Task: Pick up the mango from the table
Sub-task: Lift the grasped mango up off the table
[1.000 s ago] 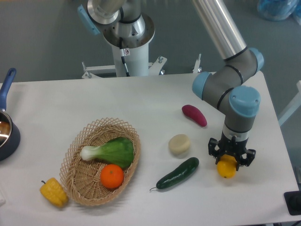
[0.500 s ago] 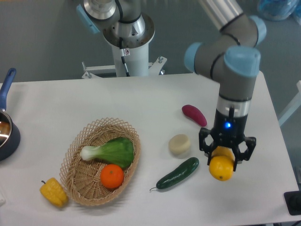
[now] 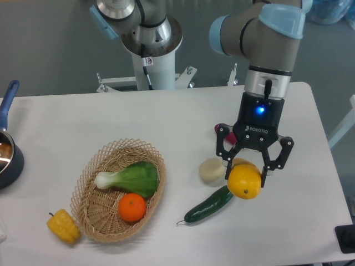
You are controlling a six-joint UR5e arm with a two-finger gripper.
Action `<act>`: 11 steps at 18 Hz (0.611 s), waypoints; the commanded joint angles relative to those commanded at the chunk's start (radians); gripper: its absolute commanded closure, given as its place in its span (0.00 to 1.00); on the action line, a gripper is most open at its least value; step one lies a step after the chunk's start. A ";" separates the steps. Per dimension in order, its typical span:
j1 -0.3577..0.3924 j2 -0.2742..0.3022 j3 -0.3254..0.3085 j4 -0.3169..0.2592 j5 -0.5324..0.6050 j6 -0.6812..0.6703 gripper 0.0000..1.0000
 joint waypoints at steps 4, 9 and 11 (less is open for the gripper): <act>-0.008 -0.003 0.003 0.000 0.000 0.003 0.64; -0.008 -0.006 0.006 0.000 0.000 0.003 0.64; -0.009 -0.006 0.005 0.000 0.002 0.002 0.64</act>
